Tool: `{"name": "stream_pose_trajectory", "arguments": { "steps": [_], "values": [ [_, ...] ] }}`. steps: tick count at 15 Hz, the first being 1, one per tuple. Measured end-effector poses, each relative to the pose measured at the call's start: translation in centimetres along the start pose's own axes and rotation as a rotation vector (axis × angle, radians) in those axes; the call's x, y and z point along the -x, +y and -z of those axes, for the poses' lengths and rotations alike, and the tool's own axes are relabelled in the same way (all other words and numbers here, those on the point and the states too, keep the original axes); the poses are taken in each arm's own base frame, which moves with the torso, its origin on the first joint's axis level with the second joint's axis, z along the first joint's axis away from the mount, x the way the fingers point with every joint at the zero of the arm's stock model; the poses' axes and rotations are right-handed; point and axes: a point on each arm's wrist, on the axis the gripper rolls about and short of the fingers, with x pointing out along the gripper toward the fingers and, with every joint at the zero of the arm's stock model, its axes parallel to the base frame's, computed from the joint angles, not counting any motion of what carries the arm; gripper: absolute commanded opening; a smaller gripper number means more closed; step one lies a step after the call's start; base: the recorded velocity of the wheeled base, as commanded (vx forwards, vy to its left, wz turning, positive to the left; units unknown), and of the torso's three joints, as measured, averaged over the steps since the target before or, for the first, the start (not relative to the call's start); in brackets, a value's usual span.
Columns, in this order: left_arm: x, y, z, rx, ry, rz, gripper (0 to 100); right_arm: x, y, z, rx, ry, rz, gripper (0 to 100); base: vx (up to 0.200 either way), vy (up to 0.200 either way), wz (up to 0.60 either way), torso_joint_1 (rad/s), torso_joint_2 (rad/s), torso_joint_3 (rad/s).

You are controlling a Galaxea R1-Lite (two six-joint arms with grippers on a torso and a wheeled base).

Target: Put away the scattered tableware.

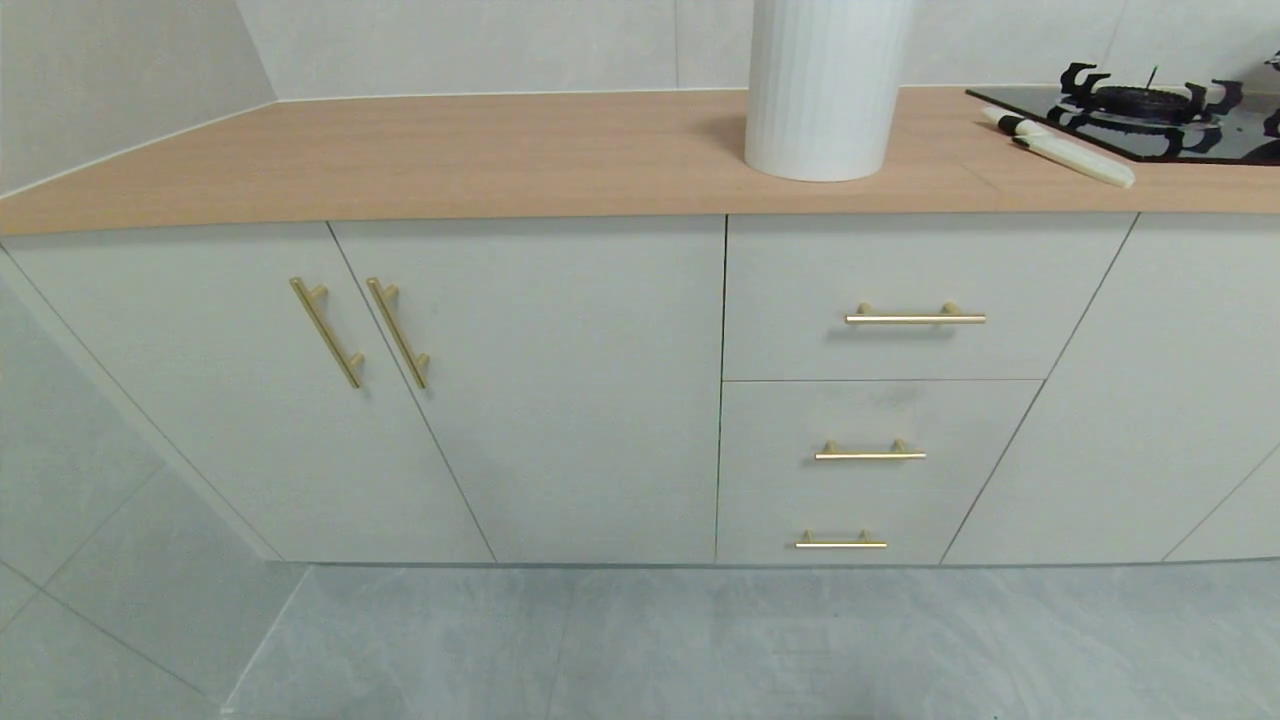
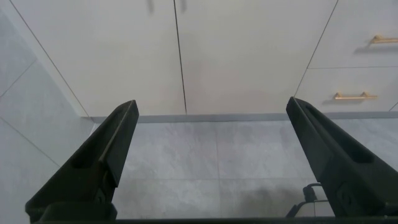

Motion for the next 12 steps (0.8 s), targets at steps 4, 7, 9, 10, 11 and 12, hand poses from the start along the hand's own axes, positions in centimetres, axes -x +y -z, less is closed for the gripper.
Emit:
{"name": "stream_pose_trajectory", "arguments": {
  "steps": [4, 7, 9, 10, 11, 12],
  "values": [
    [0.0, 0.0, 0.0, 0.003, 0.0, 0.0, 100, -0.01, 0.0, 0.01, -0.001, 0.002, -0.001, 100, 0.2, 0.0, 0.0, 0.005, 0.0, 0.0],
    [0.0, 0.0, 0.0, 0.003, 0.0, -0.001, 100, -0.01, 0.0, 0.01, 0.0, 0.002, -0.001, 100, 0.2, 0.0, 0.0, 0.004, 0.0, 0.001],
    [0.0, 0.0, 0.0, 0.003, 0.0, -0.001, 100, -0.01, 0.0, 0.01, -0.001, 0.002, -0.002, 100, 0.2, 0.0, 0.0, 0.0, 0.0, 0.002],
    [0.0, 0.0, 0.0, 0.004, 0.0, -0.001, 100, -0.01, 0.0, 0.01, -0.001, 0.002, -0.001, 100, 0.2, 0.0, 0.0, -0.002, 0.0, 0.002],
    [0.0, 0.0, 0.0, 0.005, 0.0, -0.001, 100, -0.01, 0.0, 0.01, -0.001, 0.002, -0.001, 100, 0.0, 0.0, 0.0, 0.0, 0.0, 0.0],
    [0.0, 0.0, 0.0, 0.005, 0.0, -0.001, 100, -0.01, 0.0, 0.01, -0.002, 0.002, 0.0, 100, 0.0, 0.0, 0.0, 0.0, 0.0, 0.0]
  ]
}}
